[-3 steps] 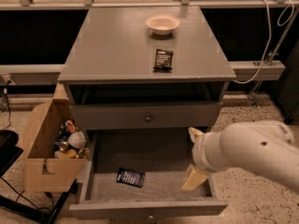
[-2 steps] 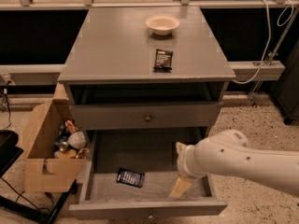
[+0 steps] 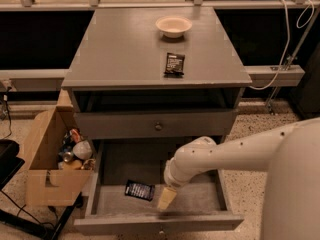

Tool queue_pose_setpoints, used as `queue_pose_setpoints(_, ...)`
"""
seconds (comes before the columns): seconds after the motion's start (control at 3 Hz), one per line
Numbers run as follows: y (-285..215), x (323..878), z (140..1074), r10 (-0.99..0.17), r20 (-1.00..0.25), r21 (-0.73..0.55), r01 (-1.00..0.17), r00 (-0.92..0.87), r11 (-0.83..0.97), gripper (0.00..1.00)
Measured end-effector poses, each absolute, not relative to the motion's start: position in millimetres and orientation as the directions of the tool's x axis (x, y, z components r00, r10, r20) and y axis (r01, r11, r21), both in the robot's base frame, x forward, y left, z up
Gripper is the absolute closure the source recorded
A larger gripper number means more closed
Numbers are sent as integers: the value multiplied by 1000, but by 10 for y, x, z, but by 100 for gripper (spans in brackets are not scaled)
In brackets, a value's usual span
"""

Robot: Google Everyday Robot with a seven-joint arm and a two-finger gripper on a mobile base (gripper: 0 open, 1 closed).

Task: Pick rxbar blueberry from middle drawer and place on counter

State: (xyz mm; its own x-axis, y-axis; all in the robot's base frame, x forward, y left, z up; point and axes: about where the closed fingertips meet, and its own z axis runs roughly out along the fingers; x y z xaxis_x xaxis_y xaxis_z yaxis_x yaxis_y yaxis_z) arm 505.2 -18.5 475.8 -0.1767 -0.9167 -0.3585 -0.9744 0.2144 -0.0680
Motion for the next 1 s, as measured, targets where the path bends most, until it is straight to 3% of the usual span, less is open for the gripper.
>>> queue_pose_setpoints(1.0, 575, 5377, 3986, -879, -421, 49, -973, -226, 226, 0)
